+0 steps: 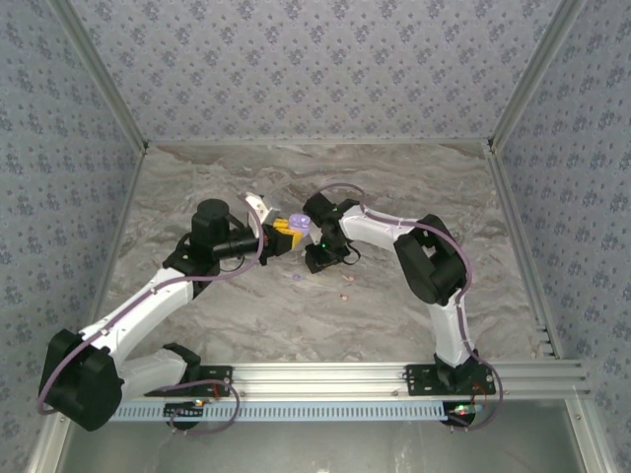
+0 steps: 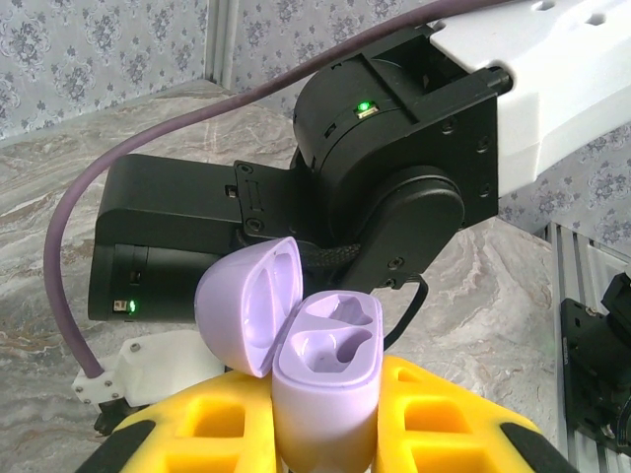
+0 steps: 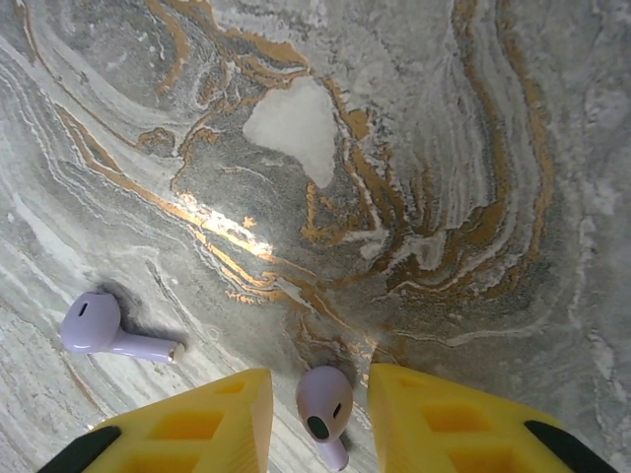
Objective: Insert the wireless bluetooth earbuds into the charging case
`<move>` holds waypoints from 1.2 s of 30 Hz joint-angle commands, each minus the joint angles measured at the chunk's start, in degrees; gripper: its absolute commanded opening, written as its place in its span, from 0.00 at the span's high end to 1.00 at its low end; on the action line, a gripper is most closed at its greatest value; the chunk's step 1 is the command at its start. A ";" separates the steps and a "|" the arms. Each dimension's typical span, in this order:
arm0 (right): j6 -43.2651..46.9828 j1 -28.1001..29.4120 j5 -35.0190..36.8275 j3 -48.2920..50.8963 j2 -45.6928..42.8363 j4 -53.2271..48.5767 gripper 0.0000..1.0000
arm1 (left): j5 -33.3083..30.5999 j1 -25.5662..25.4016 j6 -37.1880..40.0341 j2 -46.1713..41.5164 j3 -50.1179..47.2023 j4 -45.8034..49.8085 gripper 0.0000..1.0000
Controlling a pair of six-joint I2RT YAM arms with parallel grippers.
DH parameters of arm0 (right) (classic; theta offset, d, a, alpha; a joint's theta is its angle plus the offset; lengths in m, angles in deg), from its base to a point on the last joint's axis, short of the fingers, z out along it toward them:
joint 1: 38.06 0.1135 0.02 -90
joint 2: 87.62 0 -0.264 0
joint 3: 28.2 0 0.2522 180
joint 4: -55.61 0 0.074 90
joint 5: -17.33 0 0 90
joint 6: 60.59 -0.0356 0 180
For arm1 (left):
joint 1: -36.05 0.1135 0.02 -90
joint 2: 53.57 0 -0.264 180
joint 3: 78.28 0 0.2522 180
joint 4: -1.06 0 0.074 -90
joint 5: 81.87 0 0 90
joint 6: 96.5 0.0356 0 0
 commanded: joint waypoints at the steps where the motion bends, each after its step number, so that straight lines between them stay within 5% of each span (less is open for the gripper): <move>1: 0.68 1.06 3.39 -0.63 2.57 -3.05 0.68 | 0.09 -0.24 0.88 -0.90 0.49 0.03 0.82; 13: -2.41 0.29 5.48 0.48 2.94 -2.34 0.78 | -0.22 -0.27 1.02 -0.97 0.40 0.21 0.83; 36: -14.32 -16.89 -17.00 19.22 -9.92 23.16 0.79 | -4.10 -1.34 -3.47 3.99 -2.16 -5.47 0.82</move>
